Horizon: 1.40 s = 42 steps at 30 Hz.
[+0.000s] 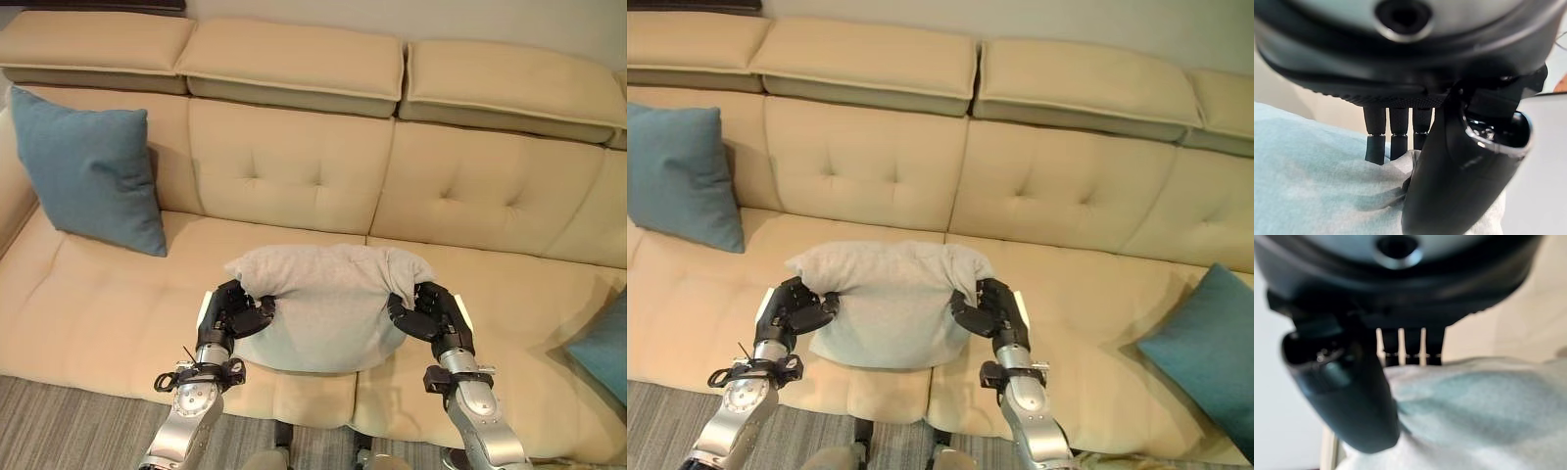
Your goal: Pick up all the scattered cushions and arrange them neatly on the sofa.
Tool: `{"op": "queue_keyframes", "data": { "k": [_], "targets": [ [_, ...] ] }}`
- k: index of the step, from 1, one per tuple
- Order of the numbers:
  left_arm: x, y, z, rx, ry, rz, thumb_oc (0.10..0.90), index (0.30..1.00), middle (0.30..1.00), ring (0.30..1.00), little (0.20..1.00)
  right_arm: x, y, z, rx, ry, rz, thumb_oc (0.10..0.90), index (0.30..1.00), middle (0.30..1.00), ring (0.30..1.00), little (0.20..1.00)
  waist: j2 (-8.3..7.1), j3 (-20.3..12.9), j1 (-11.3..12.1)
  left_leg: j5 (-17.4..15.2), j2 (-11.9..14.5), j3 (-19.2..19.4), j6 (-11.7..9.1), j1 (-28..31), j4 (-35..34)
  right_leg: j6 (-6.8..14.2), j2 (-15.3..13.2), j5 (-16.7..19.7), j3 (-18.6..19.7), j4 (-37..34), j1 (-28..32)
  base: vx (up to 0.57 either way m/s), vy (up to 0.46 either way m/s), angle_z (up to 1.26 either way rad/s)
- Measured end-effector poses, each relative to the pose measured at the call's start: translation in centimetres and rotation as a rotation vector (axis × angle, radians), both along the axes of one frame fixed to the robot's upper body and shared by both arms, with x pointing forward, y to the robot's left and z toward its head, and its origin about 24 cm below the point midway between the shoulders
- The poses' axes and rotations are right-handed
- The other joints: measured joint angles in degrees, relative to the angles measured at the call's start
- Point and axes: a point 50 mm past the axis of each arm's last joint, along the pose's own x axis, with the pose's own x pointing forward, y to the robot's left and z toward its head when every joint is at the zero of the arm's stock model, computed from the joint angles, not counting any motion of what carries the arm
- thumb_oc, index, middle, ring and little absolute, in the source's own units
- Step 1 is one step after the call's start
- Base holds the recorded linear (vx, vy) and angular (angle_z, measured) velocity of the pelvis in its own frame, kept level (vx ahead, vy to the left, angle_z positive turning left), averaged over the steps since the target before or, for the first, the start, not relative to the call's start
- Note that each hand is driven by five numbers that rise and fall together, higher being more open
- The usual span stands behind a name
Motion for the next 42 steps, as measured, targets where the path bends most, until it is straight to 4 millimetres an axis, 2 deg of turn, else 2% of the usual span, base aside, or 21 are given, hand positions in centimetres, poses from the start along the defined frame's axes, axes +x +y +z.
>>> {"op": "queue_keyframes", "data": {
  "k": [3,6,9,14,16,17,19,22,25,30,31,32,33,34,35,36,37,42],
  "targets": [
    [1.1,-0.8,1.0,0.002,-0.048,0.007,0.4,0.3,0.3,0.3,0.3,1.1,-0.1,1.1,-0.01,-0.048,-0.036,0.4,0.3,0.3,0.3,0.3,0.22,-0.12,-0.26,0.17,0.54,0.08,-0.32,-0.64,0.0,-0.09,0.47,0.06,-0.01,-0.02,-0.73,0.05,-0.004,-0.02],
    [2.8,-1.2,2.7,0.002,-0.116,0.038,0.4,0.3,0.3,0.3,0.3,3.2,0.4,3.6,-0.032,-0.147,-0.06,0.4,0.3,0.3,0.3,0.3,0.35,-0.18,-0.77,0.45,0.7,0.18,-0.72,-1.77,0.01,-0.54,0.63,0.43,0.09,-0.02,-1.98,0.05,0.003,-0.03],
    [4.7,-1.7,5.2,-0.001,-0.21,0.083,0.4,0.3,0.3,0.3,0.3,5.4,1.2,6.9,-0.042,-0.277,-0.08,0.4,0.3,0.3,0.3,0.3,0.73,-0.4,-0.82,0.76,0.75,0.51,-1.03,-3.15,0.02,-0.87,0.67,0.92,0.38,-0.02,-3.5,-0.01,0.007,-0.06],
    [6.7,-2.1,8.9,-0.011,-0.36,0.125,0.4,0.3,0.3,0.3,0.3,7.3,1.9,11.0,-0.084,-0.425,-0.095,0.4,0.3,0.3,0.3,0.3,1.21,-0.63,-0.64,1.39,1.02,0.53,-1.28,-6.08,0.06,-1.29,1.05,1.5,0.54,0.01,-6.55,-0.05,0.005,0.0],
    [8.4,-2.5,10.2,0.0,-0.399,0.137,0.4,0.3,0.3,0.3,0.3,8.7,2.1,12.8,-0.132,-0.474,-0.103,0.4,0.3,0.3,0.3,0.3,1.56,-0.84,-0.51,1.9,1.09,0.49,-1.29,-8.28,0.08,-1.54,1.21,1.98,0.54,0.01,-8.67,-0.13,0.013,-0.01],
    [9.6,-2.6,11.5,0.009,-0.429,0.152,0.4,0.3,0.3,0.3,0.3,9.8,1.9,14.6,-0.179,-0.515,-0.118,0.4,0.3,0.3,0.3,0.3,1.76,-0.88,-0.34,2.68,1.13,0.48,-1.43,-10.8,0.09,-1.73,1.25,2.71,0.56,0.02,-11.19,-0.08,0.017,-0.01],
    [10.7,-2.9,12.7,0.03,-0.448,0.145,0.4,0.3,0.3,0.3,0.3,10.4,1.5,15.9,-0.234,-0.548,-0.13,0.4,0.3,0.3,0.3,0.3,1.89,-0.82,-0.05,3.19,1.21,0.39,-1.39,-13.02,0.09,-1.82,1.29,3.15,0.51,0.03,-13.34,-0.06,0.015,0.01],
    [11.4,-3.2,12.5,0.054,-0.424,0.137,0.4,0.3,0.3,0.3,0.3,10.8,1.1,16.1,-0.293,-0.554,-0.17,0.4,0.3,0.3,0.3,0.3,2.14,-0.66,-0.15,3.39,1.21,0.36,-1.4,-14.83,0.08,-1.86,1.29,3.21,0.48,0.02,-15.13,-0.04,0.015,0.02],
    [11.9,-3.5,11.8,0.071,-0.391,0.127,0.4,0.3,0.3,0.3,0.3,11.1,1.0,15.7,-0.304,-0.535,-0.187,0.4,0.3,0.3,0.3,0.3,2.51,-0.42,-1.19,3.4,1.14,0.22,-1.42,-17.41,0.09,-1.86,1.37,3.22,0.37,0.03,-17.6,-0.02,0.01,0.03],
    [12.4,-3.4,12.4,0.082,-0.412,0.122,0.4,0.3,0.3,0.3,0.3,11.1,1.4,14.7,-0.267,-0.511,-0.215,0.4,0.3,0.3,0.3,0.3,2.99,0.24,-2.68,3.45,1.15,0.63,-1.42,-19.66,0.08,-1.94,1.32,3.32,0.56,0.04,-20.03,0.0,0.001,-0.04],
    [12.4,-3.3,12.4,0.085,-0.418,0.125,0.438,0.356,0.356,0.356,0.356,11.0,1.6,14.7,-0.258,-0.513,-0.216,0.4,0.3,0.3,0.3,0.3,3.0,0.24,-2.81,3.45,1.2,0.71,-1.43,-19.63,0.08,-1.94,1.29,3.32,0.6,0.04,-20.03,0.02,-0.002,-0.06],
    [12.4,-3.2,12.7,0.09,-0.43,0.134,0.775,0.862,0.862,0.862,0.862,11.0,1.7,14.8,-0.26,-0.521,-0.214,0.474,0.411,0.411,0.411,0.411,3.0,0.25,-2.88,3.45,1.27,0.78,-1.43,-19.64,0.08,-1.94,1.36,3.31,0.64,0.04,-20.1,0.01,0.0,-0.04],
    [12.4,-3.1,12.8,0.097,-0.435,0.138,0.8,0.9,0.9,0.9,0.9,11.0,1.7,14.9,-0.269,-0.526,-0.213,0.522,0.484,0.484,0.484,0.484,3.0,0.25,-2.89,3.45,1.33,0.8,-1.43,-19.64,0.08,-1.94,1.4,3.31,0.69,0.04,-20.12,0.0,0.002,-0.03],
    [12.4,-2.9,12.9,0.099,-0.438,0.143,0.8,0.9,0.9,0.9,0.9,11.0,1.8,14.9,-0.277,-0.53,-0.212,0.772,0.858,0.858,0.858,0.858,3.0,0.25,-2.9,3.45,1.37,0.8,-1.43,-19.63,0.08,-1.93,1.43,3.31,0.7,0.04,-20.12,0.0,0.0,0.0],
    [12.4,-2.9,12.9,0.101,-0.44,0.145,0.8,0.9,0.9,0.9,0.9,11.0,1.8,14.9,-0.278,-0.531,-0.212,0.772,0.858,0.858,0.858,0.858,3.0,0.25,-2.92,3.45,1.42,0.84,-1.43,-19.63,0.08,-1.93,1.46,3.31,0.71,0.04,-20.12,0.04,-0.003,0.0],
    [12.4,-2.8,13.0,0.099,-0.442,0.151,0.8,0.9,0.9,0.9,0.9,10.9,1.7,15.0,-0.282,-0.534,-0.216,0.8,0.9,0.9,0.9,0.9,3.0,0.26,-2.89,3.45,1.44,0.9,-1.43,-19.63,0.08,-1.93,1.49,3.31,0.67,0.04,-20.11,0.0,0.0,0.0],
    [12.4,-2.7,13.0,0.1,-0.443,0.155,0.8,0.9,0.9,0.9,0.9,10.9,1.6,15.0,-0.289,-0.536,-0.219,0.8,0.9,0.9,0.9,0.9,2.99,0.26,-2.82,3.45,1.43,0.88,-1.43,-19.63,0.08,-1.93,1.48,3.31,0.67,0.04,-20.1,0.0,0.0,0.0],
    [12.3,0.6,14.5,0.249,-0.491,0.211,0.8,0.9,0.9,0.9,0.9,11.2,1.1,16.8,-0.4,-0.595,-0.217,0.8,0.9,0.9,0.9,0.9,3.12,0.53,-2.71,3.46,1.43,0.8,-1.44,-19.44,0.08,-1.92,1.5,3.3,0.6,0.03,-19.87,0.0,0.0,0.0]
  ]
}}
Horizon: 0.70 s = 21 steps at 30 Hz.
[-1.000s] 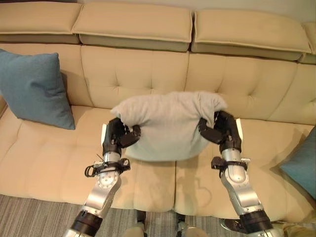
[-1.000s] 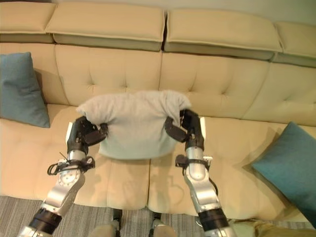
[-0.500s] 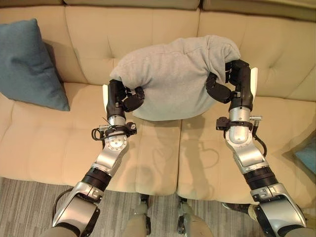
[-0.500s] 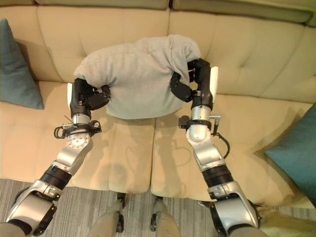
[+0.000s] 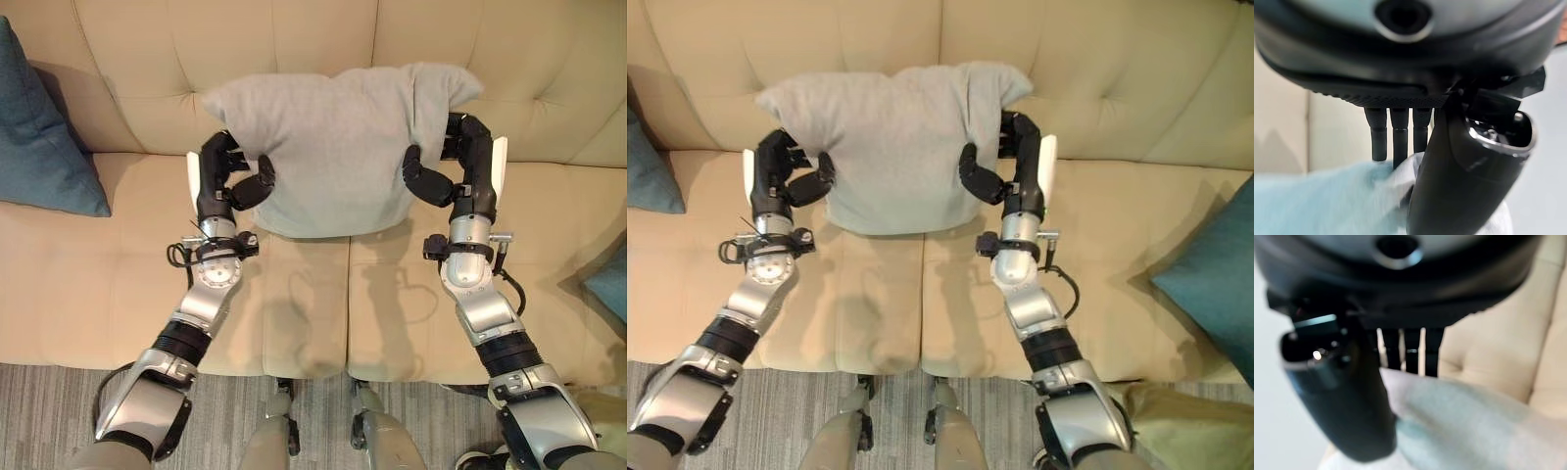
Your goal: Pick up all the scattered cushions and arrange them neatly on the sofa.
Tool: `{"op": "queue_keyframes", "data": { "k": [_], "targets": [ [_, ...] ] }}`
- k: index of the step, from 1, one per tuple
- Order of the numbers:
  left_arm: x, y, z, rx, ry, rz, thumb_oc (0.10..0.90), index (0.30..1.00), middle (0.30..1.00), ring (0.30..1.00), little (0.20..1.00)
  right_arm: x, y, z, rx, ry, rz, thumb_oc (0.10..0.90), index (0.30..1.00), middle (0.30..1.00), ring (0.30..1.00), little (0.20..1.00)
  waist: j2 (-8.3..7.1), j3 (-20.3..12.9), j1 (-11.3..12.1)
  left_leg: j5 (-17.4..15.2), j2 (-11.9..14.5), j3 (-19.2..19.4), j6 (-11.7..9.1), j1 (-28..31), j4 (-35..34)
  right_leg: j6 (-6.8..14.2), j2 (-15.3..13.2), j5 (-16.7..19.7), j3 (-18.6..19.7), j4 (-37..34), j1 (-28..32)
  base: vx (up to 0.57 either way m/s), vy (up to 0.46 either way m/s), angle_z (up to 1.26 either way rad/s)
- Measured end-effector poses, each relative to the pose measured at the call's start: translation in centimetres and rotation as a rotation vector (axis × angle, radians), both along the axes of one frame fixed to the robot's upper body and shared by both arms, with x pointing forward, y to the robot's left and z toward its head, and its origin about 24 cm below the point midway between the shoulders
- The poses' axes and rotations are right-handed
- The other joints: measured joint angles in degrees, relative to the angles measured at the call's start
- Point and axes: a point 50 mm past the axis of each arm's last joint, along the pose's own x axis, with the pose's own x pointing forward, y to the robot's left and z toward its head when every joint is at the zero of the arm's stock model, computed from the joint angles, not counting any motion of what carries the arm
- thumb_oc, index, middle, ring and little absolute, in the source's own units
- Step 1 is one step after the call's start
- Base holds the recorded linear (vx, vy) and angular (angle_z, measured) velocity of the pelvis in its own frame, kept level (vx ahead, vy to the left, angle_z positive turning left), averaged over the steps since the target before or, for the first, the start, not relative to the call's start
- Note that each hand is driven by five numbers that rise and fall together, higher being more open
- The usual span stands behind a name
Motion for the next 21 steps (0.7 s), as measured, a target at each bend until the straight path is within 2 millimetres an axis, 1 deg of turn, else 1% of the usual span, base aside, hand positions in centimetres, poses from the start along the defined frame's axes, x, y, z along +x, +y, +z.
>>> {"op": "queue_keyframes", "data": {
  "k": [2,6,8,10,12,13,14,18,20,21],
  "targets": [
    [0.1,1.3,0.9,0.037,-0.01,0.025,0.8,0.9,0.9,0.9,0.9,0.3,-0.5,1.6,-0.095,-0.028,-0.023,0.8,0.9,0.9,0.9,0.9,0.13,0.15,0.34,0.12,0.02,-0.16,-0.18,-0.02,0.0,0.0,0.0,0.01,-0.09,0.0,0.05,0.0,0.0,0.0],
    [0.5,2.6,1.9,0.053,-0.009,0.045,0.8,0.9,0.9,0.9,0.9,0.7,-0.6,3.8,-0.15,-0.071,-0.049,0.8,0.9,0.9,0.9,0.9,0.23,0.49,1.21,0.34,0.27,-0.28,-0.5,-0.03,0.0,0.0,0.51,0.04,-0.11,-0.01,0.1,-0.01,-0.003,0.0],
    [0.9,3.6,2.6,0.048,-0.004,0.062,0.8,0.9,0.9,0.9,0.9,2.0,-0.7,5.5,-0.216,-0.066,-0.087,0.8,0.9,0.9,0.9,0.9,0.33,0.9,1.47,0.5,0.45,-0.38,-0.73,-0.01,0.0,-0.15,0.64,0.15,-0.25,0.0,0.22,-0.01,-0.012,0.02],
    [1.2,4.3,3.6,0.01,-0.015,0.084,0.8,0.9,0.9,0.9,0.9,3.0,-2.4,7.5,-0.26,-0.051,-0.183,0.8,0.9,0.9,0.9,0.9,0.32,1.18,2.73,0.69,0.81,-0.66,-1.01,0.35,0.01,-0.21,0.81,0.19,-0.44,0.01,0.75,-0.02,-0.016,0.06],
    [1.1,4.7,3.9,-0.012,-0.025,0.094,0.8,0.9,0.9,0.9,0.9,3.2,-3.4,8.6,-0.252,-0.052,-0.23,0.8,0.9,0.9,0.9,0.9,0.35,1.22,3.14,1.13,0.89,-0.99,-1.63,0.42,0.01,-0.22,0.85,0.19,-0.77,0.01,1.12,-0.02,-0.012,0.13],
    [1.1,5.3,4.1,-0.049,-0.033,0.109,0.8,0.9,0.9,0.9,0.9,3.2,-3.8,9.0,-0.251,-0.052,-0.247,0.8,0.9,0.9,0.9,0.9,0.28,1.27,3.28,1.2,1.06,-1.14,-1.72,0.63,0.01,-0.22,0.99,0.19,-1.13,0.01,1.51,-0.02,-0.013,0.19],
    [0.9,5.7,4.2,-0.081,-0.041,0.127,0.8,0.9,0.9,0.9,0.9,3.2,-4.2,8.9,-0.249,-0.041,-0.258,0.8,0.9,0.9,0.9,0.9,0.27,1.29,3.35,1.2,1.28,-1.68,-1.72,1.0,0.02,-0.22,1.23,0.19,-1.8,0.02,2.14,-0.02,-0.004,0.18],
    [0.5,6.6,4.1,-0.128,-0.055,0.155,0.8,0.9,0.9,0.9,0.9,3.1,-4.6,8.5,-0.222,-0.019,-0.269,0.8,0.9,0.9,0.9,0.9,0.29,2.31,3.3,1.2,1.54,-2.0,-1.72,2.55,0.01,-0.18,1.6,0.15,-1.87,0.02,4.13,0.01,0.008,0.1],
    [-0.7,6.7,3.3,-0.141,-0.073,0.136,0.8,0.9,0.9,0.9,0.9,1.9,-5.0,7.5,-0.17,-0.049,-0.242,0.8,0.9,0.9,0.9,0.9,0.24,2.35,3.54,1.2,1.55,-2.14,-1.72,2.66,0.01,-0.13,1.54,0.12,-1.88,0.02,4.38,0.01,0.013,0.06],
    [-1.6,6.8,1.9,-0.137,-0.053,0.13,0.8,0.9,0.9,0.9,0.9,1.0,-5.6,5.9,-0.154,-0.034,-0.237,0.8,0.9,0.9,0.9,0.9,0.21,2.41,3.57,1.19,1.52,-2.21,-1.72,3.18,0.01,-0.03,1.52,0.05,-1.87,0.02,4.96,0.01,0.006,0.07]
  ]
}}
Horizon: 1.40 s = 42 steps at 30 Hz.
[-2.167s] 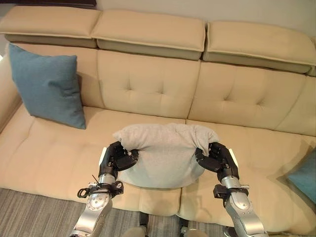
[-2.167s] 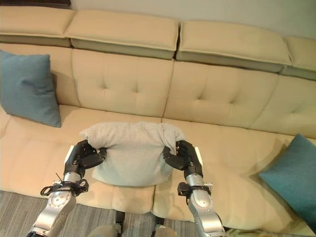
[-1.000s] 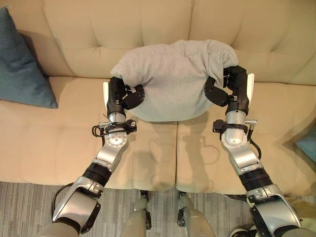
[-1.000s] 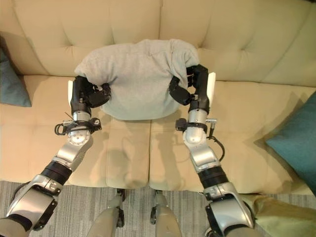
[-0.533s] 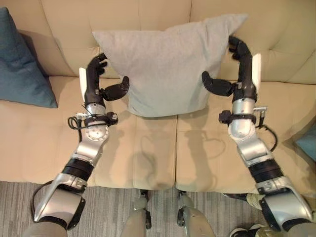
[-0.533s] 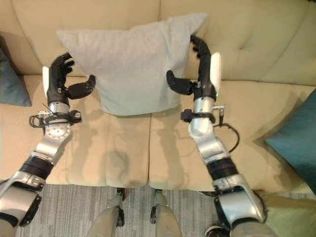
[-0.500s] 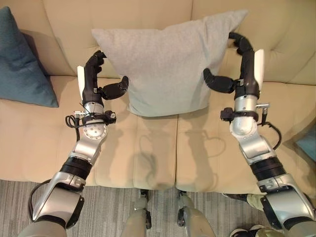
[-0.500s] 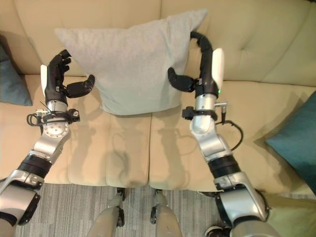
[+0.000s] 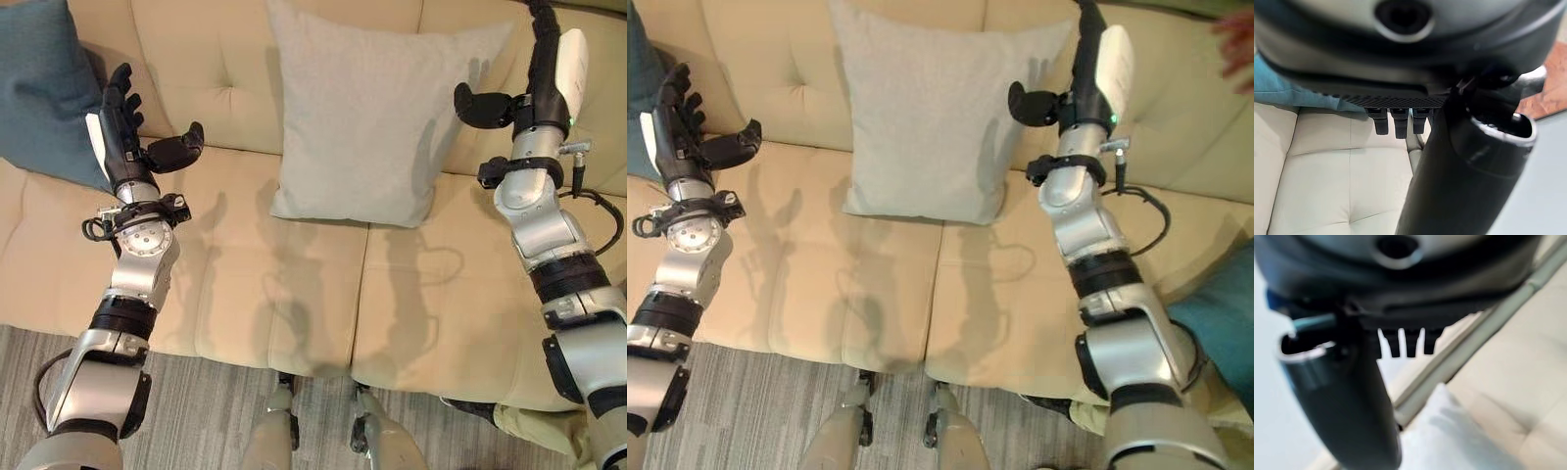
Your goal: Pick up all the scattered cushions and arrange them neatly on the sofa.
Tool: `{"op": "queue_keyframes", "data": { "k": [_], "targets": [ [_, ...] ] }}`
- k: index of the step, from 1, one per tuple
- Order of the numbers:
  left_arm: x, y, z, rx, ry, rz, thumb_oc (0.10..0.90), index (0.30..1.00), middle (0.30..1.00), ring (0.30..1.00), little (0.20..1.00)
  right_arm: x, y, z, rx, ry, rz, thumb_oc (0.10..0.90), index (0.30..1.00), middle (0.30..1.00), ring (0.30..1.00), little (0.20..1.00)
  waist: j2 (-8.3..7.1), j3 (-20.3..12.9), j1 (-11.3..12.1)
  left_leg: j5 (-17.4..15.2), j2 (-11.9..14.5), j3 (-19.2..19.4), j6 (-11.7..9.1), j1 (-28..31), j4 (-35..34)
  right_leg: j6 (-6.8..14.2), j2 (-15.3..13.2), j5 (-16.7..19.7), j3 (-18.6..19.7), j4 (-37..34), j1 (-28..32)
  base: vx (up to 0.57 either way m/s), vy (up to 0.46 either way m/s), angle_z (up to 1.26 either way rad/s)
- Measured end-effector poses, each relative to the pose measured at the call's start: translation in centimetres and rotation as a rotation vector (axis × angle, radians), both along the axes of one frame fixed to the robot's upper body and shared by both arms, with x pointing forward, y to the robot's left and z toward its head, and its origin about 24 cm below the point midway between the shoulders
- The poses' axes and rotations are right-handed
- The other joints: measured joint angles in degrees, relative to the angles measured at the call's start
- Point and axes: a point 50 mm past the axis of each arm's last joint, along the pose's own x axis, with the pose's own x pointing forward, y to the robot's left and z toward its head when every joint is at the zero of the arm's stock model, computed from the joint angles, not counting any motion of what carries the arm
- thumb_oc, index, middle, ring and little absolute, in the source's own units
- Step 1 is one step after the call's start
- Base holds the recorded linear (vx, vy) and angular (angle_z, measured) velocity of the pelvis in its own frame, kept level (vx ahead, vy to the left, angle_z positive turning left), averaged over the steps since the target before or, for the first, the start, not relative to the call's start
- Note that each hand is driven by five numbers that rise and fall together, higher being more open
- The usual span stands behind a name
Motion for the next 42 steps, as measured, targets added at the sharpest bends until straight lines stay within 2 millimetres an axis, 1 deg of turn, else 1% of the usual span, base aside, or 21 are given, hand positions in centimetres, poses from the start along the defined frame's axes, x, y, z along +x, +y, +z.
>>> {"op": "queue_keyframes", "data": {
  "k": [1,3,4,6,7,8,10,11,12,14,15,16,17,20,24,25,27,31,35,38,42],
  "targets": [
    [-0.5,0.0,-0.9,-0.002,0.015,-0.002,0.8,0.9,0.9,0.9,0.9,-0.5,-0.4,-1.1,0.007,0.015,-0.001,0.8,0.9,0.9,0.9,0.9,-0.01,0.02,0.08,0.0,-0.05,-0.01,0.0,0.49,0.0,0.02,-0.08,-0.02,-0.02,0.0,0.55,0.03,0.003,0.08],
    [-1.5,0.1,-3.8,-0.018,0.088,0.004,0.8,0.9,0.9,0.9,0.9,-1.4,-1.5,-4.2,0.021,0.097,-0.024,0.8,0.9,0.9,0.9,0.9,-0.1,0.07,0.06,0.0,-0.33,-0.03,0.0,1.59,-0.01,0.66,-0.25,-0.51,0.02,-0.01,1.87,0.02,0.0,0.08],
    [-2.4,0.1,-5.7,-0.036,0.134,0.0,0.8,0.9,0.9,0.9,0.9,-2.3,-2.2,-6.2,0.031,0.147,-0.031,0.8,0.9,0.9,0.9,0.9,-0.15,0.1,0.03,-0.03,-0.46,-0.05,0.02,1.76,-0.03,1.24,-0.28,-0.96,0.06,-0.01,2.14,0.0,-0.006,0.11],
    [-4.5,-0.5,-8.5,-0.068,0.185,-0.027,0.8,0.9,0.9,0.9,0.9,-4.1,-2.7,-9.1,0.079,0.193,-0.02,0.8,0.9,0.9,0.9,0.9,-0.28,0.19,-0.2,-0.04,-0.68,-0.1,0.02,2.09,-0.03,1.62,-0.66,-1.58,0.22,-0.02,2.77,0.02,-0.012,0.09],
    [-5.7,-0.9,-10.9,-0.08,0.267,-0.045,0.8,0.9,0.9,0.9,0.9,-4.9,-3.0,-11.7,0.085,0.284,-0.022,0.8,0.9,0.9,0.9,0.9,-0.44,0.29,-0.33,-0.04,-0.95,-0.1,0.02,2.88,-0.04,1.09,-0.75,-2.05,0.23,-0.02,3.54,0.03,-0.006,0.05],
    [-6.5,-1.1,-12.4,-0.082,0.321,-0.058,0.8,0.9,0.9,0.9,0.9,-5.4,-3.0,-13.2,0.097,0.34,-0.018,0.8,0.9,0.9,0.9,0.9,-0.55,0.36,-0.46,-0.05,-0.98,-0.11,0.04,3.37,-0.05,1.03,-0.97,-2.12,0.2,-0.03,4.06,0.02,-0.013,0.04],
    [-9.9,-1.6,-17.1,-0.132,0.481,-0.077,0.8,0.9,0.9,0.9,0.9,-8.4,-3.2,-18.7,0.154,0.51,-0.027,0.8,0.9,0.9,0.9,0.9,-0.58,0.46,-0.79,-0.96,-0.71,-0.01,0.34,4.63,-0.09,1.78,-0.69,-3.11,0.17,-0.03,5.32,0.02,-0.013,0.01],
    [-11.0,-1.8,-18.3,-0.156,0.522,-0.077,0.8,0.9,0.9,0.9,0.9,-9.4,-3.2,-20.2,0.19,0.546,-0.036,0.8,0.9,0.9,0.9,0.9,-0.57,0.47,-0.76,-1.59,-0.67,0.14,0.0,5.2,-0.11,1.73,-0.49,-3.46,0.17,-0.06,5.91,0.0,0.0,0.0],
    [-13.0,-2.1,-20.7,-0.193,0.631,-0.077,0.8,0.9,0.9,0.9,0.9,-11.4,-3.2,-22.9,0.238,0.643,-0.057,0.8,0.9,0.9,0.9,0.9,-0.71,0.49,-0.9,-1.8,-0.49,0.11,0.16,6.0,-0.12,1.34,-0.54,-3.74,0.2,-0.06,6.8,0.0,0.0,0.0],
    [-15.0,-1.9,-23.0,-0.221,0.747,-0.062,0.8,0.9,0.9,0.9,0.9,-13.2,-3.5,-25.0,0.257,0.739,-0.075,0.8,0.9,0.9,0.9,0.9,-0.65,0.49,-0.85,-2.38,-0.45,0.32,0.14,6.13,-0.14,1.23,-0.55,-3.65,0.27,-0.05,6.86,0.0,-0.015,-0.02],
    [-16.9,-1.7,-24.6,-0.26,0.818,-0.029,0.8,0.9,0.9,0.9,0.9,-14.4,-3.6,-26.3,0.284,0.786,-0.095,0.8,0.9,0.9,0.9,0.9,-0.64,0.49,-1.07,-2.39,-0.47,0.37,0.18,6.32,-0.14,1.2,-0.6,-3.58,0.31,-0.05,7.04,0.0,0.0,0.0],
    [-17.7,-1.7,-25.4,-0.283,0.853,-0.017,0.8,0.9,0.9,0.9,0.9,-15.1,-3.7,-27.1,0.304,0.814,-0.11,0.8,0.9,0.9,0.9,0.9,-0.64,0.48,-1.16,-2.39,-0.51,0.39,0.18,6.71,-0.15,1.19,-0.65,-3.57,0.31,-0.05,7.4,-0.01,-0.036,0.01],
    [-19.2,-1.7,-26.7,-0.303,0.932,-0.002,0.8,0.9,0.9,0.9,0.9,-16.1,-3.8,-28.1,0.317,0.864,-0.124,0.8,0.9,0.9,0.9,0.9,-0.48,0.3,-1.36,-2.65,-0.54,0.35,0.54,7.07,-0.35,1.18,-0.7,-3.58,0.3,-0.05,7.86,-0.01,-0.031,0.02],
    [-20.9,-2.2,-28.2,-0.347,1.002,0.006,0.8,0.9,0.9,0.9,0.9,-16.7,-3.8,-28.9,0.327,0.901,-0.126,0.8,0.9,0.9,0.9,0.9,0.1,-0.1,-1.48,-2.67,-0.56,0.39,0.65,7.24,-0.2,1.1,-0.74,-3.48,0.3,-0.05,8.04,0.0,-0.021,0.01],
    [-22.0,-3.6,-29.4,-0.408,1.052,0.006,0.8,0.9,0.9,0.9,0.9,-16.5,-3.0,-29.7,0.318,0.943,-0.091,0.8,0.9,0.9,0.9,0.9,0.96,-0.9,-1.46,-2.37,-0.53,0.59,0.89,9.44,-0.11,1.22,-0.74,-3.64,0.27,-0.05,10.15,0.0,-0.036,-0.01],
    [-22.6,-4.4,-30.3,-0.433,1.101,-0.004,0.8,0.9,0.9,0.9,0.9,-16.6,-2.5,-30.2,0.311,0.979,-0.062,0.8,0.9,0.9,0.9,0.9,1.35,-2.6,-1.49,-2.46,-0.55,0.63,0.99,10.02,-0.12,1.29,-0.74,-3.89,0.25,-0.06,10.71,-0.01,-0.033,0.0],
    [-23.0,-5.1,-30.9,-0.455,1.129,-0.018,0.8,0.9,0.9,0.9,0.9,-16.6,-1.7,-30.7,0.298,1.01,-0.026,0.8,0.9,0.9,0.9,0.9,1.57,-4.14,-1.4,-2.49,-0.38,0.59,1.04,10.48,-0.09,1.4,-0.58,-4.09,0.17,-0.06,11.2,0.0,-0.036,0.01],
    [-23.2,-5.9,-31.6,-0.458,1.178,-0.041,0.8,0.9,0.9,0.9,0.9,-16.6,-0.8,-31.6,0.275,1.068,0.02,0.8,0.9,0.9,0.9,0.9,1.37,-5.44,-1.0,-2.61,-0.1,0.83,0.99,12.21,-0.1,1.46,-0.3,-4.38,0.19,-0.07,12.86,0.0,-0.034,-0.02],
    [-23.5,-5.9,-31.9,-0.451,1.206,-0.038,0.8,0.9,0.9,0.9,0.9,-17.0,-0.4,-32.3,0.289,1.096,0.02,0.8,0.9,0.9,0.9,0.9,0.94,-6.48,-0.78,-3.13,0.15,1.35,0.93,13.63,-0.16,1.3,-0.08,-4.53,0.48,-0.07,14.05,0.0,-0.015,-0.05],
    [-24.3,-5.8,-32.4,-0.445,1.244,-0.022,0.8,0.9,0.9,0.9,0.9,-18.5,-0.2,-33.5,0.297,1.161,0.009,0.8,0.9,0.9,0.9,0.9,0.86,-8.53,-0.76,-3.51,0.18,1.79,1.42,13.95,-0.25,1.27,-0.06,-4.51,1.01,-0.08,14.19,0.01,-0.012,-0.06],
    [-25.1,-5.7,-32.8,-0.448,1.278,-0.006,0.8,0.9,0.9,0.9,0.9,-20.6,-0.4,-35.0,0.308,1.247,-0.021,0.8,0.9,0.9,0.9,0.9,1.11,-8.79,-0.83,-3.77,0.14,1.94,1.26,14.93,-0.37,1.26,-0.1,-4.5,1.34,-0.08,15.08,0.0,-0.002,-0.01]
  ]
}}
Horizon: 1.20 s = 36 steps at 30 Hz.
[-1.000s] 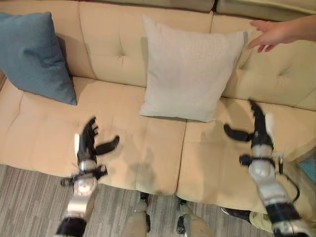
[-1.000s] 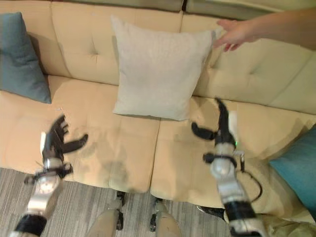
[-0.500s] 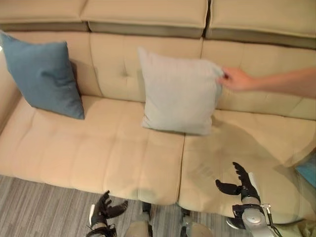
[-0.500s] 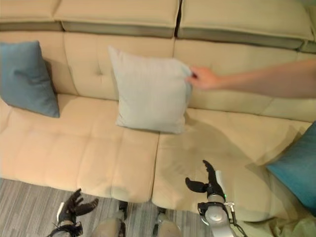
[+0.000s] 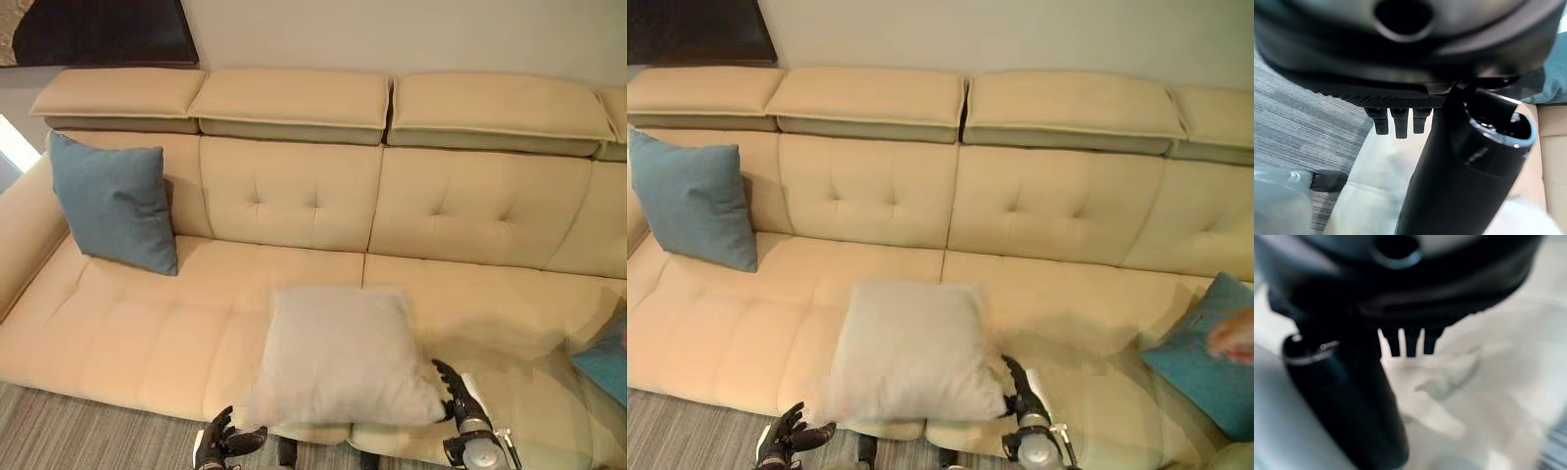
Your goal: Pick up all the scattered cushions and arrange them neatly on the sofa.
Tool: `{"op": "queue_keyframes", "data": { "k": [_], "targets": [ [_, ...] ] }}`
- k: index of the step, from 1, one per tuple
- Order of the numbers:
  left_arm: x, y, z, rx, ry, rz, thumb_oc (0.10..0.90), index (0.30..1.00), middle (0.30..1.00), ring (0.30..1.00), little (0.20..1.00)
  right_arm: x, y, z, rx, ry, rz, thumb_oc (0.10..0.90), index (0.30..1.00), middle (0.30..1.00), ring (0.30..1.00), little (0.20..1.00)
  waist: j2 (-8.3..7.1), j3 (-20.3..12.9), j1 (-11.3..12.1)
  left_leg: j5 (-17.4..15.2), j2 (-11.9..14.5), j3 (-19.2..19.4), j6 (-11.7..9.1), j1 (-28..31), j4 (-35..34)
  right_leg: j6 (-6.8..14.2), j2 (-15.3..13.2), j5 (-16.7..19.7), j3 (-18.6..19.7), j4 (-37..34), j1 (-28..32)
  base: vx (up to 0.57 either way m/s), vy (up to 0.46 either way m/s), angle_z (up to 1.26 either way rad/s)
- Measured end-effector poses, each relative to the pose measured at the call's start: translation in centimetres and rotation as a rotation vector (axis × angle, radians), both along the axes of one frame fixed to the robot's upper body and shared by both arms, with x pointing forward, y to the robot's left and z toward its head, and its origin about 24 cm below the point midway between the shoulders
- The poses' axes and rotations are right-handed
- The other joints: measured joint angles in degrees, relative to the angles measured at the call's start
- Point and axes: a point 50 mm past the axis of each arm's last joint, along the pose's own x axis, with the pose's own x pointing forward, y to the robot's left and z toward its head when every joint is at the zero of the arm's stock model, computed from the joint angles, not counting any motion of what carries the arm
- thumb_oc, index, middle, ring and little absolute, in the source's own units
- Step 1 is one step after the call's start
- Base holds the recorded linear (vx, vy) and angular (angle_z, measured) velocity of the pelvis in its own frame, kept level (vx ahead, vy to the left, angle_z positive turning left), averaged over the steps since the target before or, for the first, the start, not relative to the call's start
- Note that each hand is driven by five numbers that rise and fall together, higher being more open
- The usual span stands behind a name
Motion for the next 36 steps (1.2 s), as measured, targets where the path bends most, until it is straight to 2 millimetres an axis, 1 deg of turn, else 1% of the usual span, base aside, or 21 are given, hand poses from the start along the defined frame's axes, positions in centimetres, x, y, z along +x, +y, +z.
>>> {"op": "queue_keyframes", "data": {
  "k": [4,7,10,13,15,16,18,19,20,22,24,25,28,29,31,33,34,36],
  "targets": [
    [-0.1,0.0,0.0,0.001,0.003,0.001,0.8,0.9,0.9,0.9,0.9,-0.3,-0.1,-0.1,0.0,0.005,-0.011,0.8,0.9,0.9,0.9,0.9,0.11,-0.21,-0.03,0.0,0.05,-0.02,0.0,0.04,0.0,-0.04,0.06,0.02,0.06,0.0,0.05,0.0,0.0,0.0],
    [-0.4,0.1,-0.1,0.011,0.012,0.011,0.8,0.9,0.9,0.9,0.9,-0.3,-0.3,-0.1,-0.006,0.001,-0.019,0.8,0.9,0.9,0.9,0.9,0.14,-1.09,0.01,0.07,0.04,-0.02,0.17,0.04,0.03,-0.05,0.05,0.02,0.04,0.0,0.05,0.0,0.0,0.0],
    [-0.3,0.1,-0.1,0.012,0.011,0.011,0.8,0.9,0.9,0.9,0.9,-0.2,-0.6,0.2,-0.026,-0.008,-0.028,0.8,0.9,0.9,0.9,0.9,0.15,-1.38,0.05,0.11,0.01,-0.02,0.31,0.14,0.17,-0.05,0.02,0.01,0.01,-0.01,0.16,0.0,0.0,0.0],
    [-0.4,0.1,-0.1,0.012,0.011,0.011,0.8,0.9,0.9,0.9,0.9,-0.2,-1.5,0.4,-0.075,-0.003,-0.004,0.8,0.9,0.9,0.9,0.9,0.16,-1.4,0.07,0.09,-0.04,-0.03,0.35,0.43,0.22,-0.04,-0.04,0.01,-0.04,-0.03,0.47,0.0,0.0,0.0],
    [-0.3,0.1,0.0,0.014,0.011,0.009,0.8,0.9,0.9,0.9,0.9,-0.1,-2.6,0.9,-0.134,0.001,0.024,0.8,0.9,0.9,0.9,0.9,0.18,-1.41,0.12,0.01,-0.09,-0.02,0.35,0.8,0.08,-0.06,-0.11,-0.05,-0.06,-0.06,0.84,0.01,0.015,0.0],
    [-0.3,0.2,0.0,0.017,0.008,0.008,0.8,0.9,0.9,0.9,0.9,0.0,-3.9,1.6,-0.198,0.002,0.048,0.8,0.9,0.9,0.9,0.9,0.24,-1.45,0.11,-0.19,-0.14,-0.02,0.09,0.88,0.01,-0.08,-0.17,-0.06,-0.04,-0.08,0.92,0.0,0.0,0.0],
    [-0.2,0.4,0.1,0.029,0.007,-0.001,0.8,0.9,0.9,0.9,0.9,0.3,-5.7,2.6,-0.263,-0.005,0.052,0.8,0.9,0.9,0.9,0.9,0.27,-1.47,0.11,-0.19,-0.16,-0.02,0.09,0.91,0.0,-0.08,-0.21,-0.06,-0.02,-0.12,0.92,0.0,0.0,0.0],
    [-0.2,0.6,0.1,0.039,0.007,-0.005,0.8,0.9,0.9,0.9,0.9,0.5,-7.1,3.5,-0.307,-0.027,0.02,0.8,0.9,0.9,0.9,0.9,0.23,-1.51,0.09,-0.2,-0.15,0.0,0.09,0.92,0.01,-0.08,-0.19,-0.06,0.02,-0.19,0.92,0.0,0.0,0.0],
    [-0.3,0.7,0.1,0.041,0.008,-0.005,0.8,0.9,0.9,0.9,0.9,0.7,-7.9,4.1,-0.329,-0.043,-0.002,0.8,0.9,0.9,0.9,0.9,0.25,-1.52,0.09,-0.2,-0.13,0.02,0.09,0.93,0.0,-0.08,-0.17,-0.06,0.08,-0.34,0.91,0.0,0.0,0.0],
    [-0.1,0.8,0.3,0.046,-0.001,-0.006,0.8,0.9,0.9,0.9,0.9,1.1,-9.4,5.4,-0.367,-0.082,-0.047,0.8,0.9,0.9,0.9,0.9,0.21,-1.56,0.03,-0.2,-0.12,0.1,0.09,0.95,0.01,-0.08,-0.15,-0.06,0.15,-0.36,0.86,0.0,0.016,-0.01],
    [0.1,1.0,0.4,0.051,-0.011,-0.007,0.8,0.9,0.9,0.9,0.9,1.3,-10.0,6.2,-0.382,-0.112,-0.071,0.8,0.9,0.9,0.9,0.9,0.22,-1.57,0.04,-0.2,-0.12,0.1,0.1,0.95,0.02,-0.08,-0.15,-0.06,0.19,-0.36,0.84,0.0,0.0,0.0],
    [0.4,1.1,0.7,0.062,-0.03,0.001,0.8,0.9,0.9,0.9,0.9,1.7,-10.1,6.8,-0.389,-0.143,-0.082,0.8,0.9,0.9,0.9,0.9,0.18,-1.55,0.04,-0.07,-0.09,0.11,0.31,0.97,0.06,-0.08,-0.13,-0.06,0.26,-0.37,0.83,0.0,0.0,0.0],
    [1.5,1.2,1.4,0.073,-0.081,0.008,0.8,0.9,0.9,0.9,0.9,2.6,-9.5,7.3,-0.36,-0.193,-0.086,0.8,0.9,0.9,0.9,0.9,0.18,-1.58,0.06,-0.11,-0.11,0.17,0.36,1.0,0.11,-0.08,-0.15,-0.06,0.31,-0.37,0.82,0.0,0.0,0.0],
    [2.3,1.2,1.8,0.077,-0.11,0.007,0.8,0.9,0.9,0.9,0.9,3.1,-9.1,7.3,-0.339,-0.21,-0.091,0.8,0.9,0.9,0.9,0.9,0.24,-1.63,0.12,-0.14,-0.13,0.16,0.39,1.0,0.05,-0.08,-0.16,-0.07,0.3,-0.37,0.83,0.0,0.0,0.0],
    [2.9,1.3,2.4,0.085,-0.146,0.003,0.8,0.9,0.9,0.9,0.9,4.0,-7.9,7.2,-0.259,-0.254,-0.122,0.8,0.9,0.9,0.9,0.9,0.2,-1.6,0.07,-0.15,-0.11,0.17,0.38,0.94,0.03,-0.09,-0.13,-0.07,0.29,-0.37,0.77,0.0,0.0,0.0],
    [3.5,1.3,2.8,0.086,-0.175,-0.001,0.8,0.9,0.9,0.9,0.9,4.2,-7.2,7.1,-0.227,-0.268,-0.122,0.8,0.9,0.9,0.9,0.9,0.27,-1.65,0.15,-0.18,-0.17,0.12,0.4,0.87,0.03,-0.21,-0.18,-0.15,0.24,-0.37,0.76,0.0,0.0,0.0],
    [4.0,1.5,3.0,0.094,-0.19,-0.01,0.8,0.9,0.9,0.9,0.9,4.7,-6.3,6.9,-0.182,-0.286,-0.126,0.8,0.9,0.9,0.9,0.9,0.28,-1.66,0.13,-0.23,-0.16,0.13,0.41,0.86,0.02,-0.28,-0.16,-0.2,0.22,-0.37,0.75,0.0,0.0,0.0],
    [4.6,1.9,3.4,0.108,-0.205,-0.025,0.8,0.9,0.9,0.9,0.9,5.4,-5.0,6.7,-0.122,-0.307,-0.132,0.8,0.9,0.9,0.9,0.9,0.24,-1.64,0.1,-0.23,-0.12,0.14,0.4,0.49,0.03,-0.32,-0.12,-0.23,0.23,-0.36,0.37,0.0,0.0,0.0]
  ]
}}
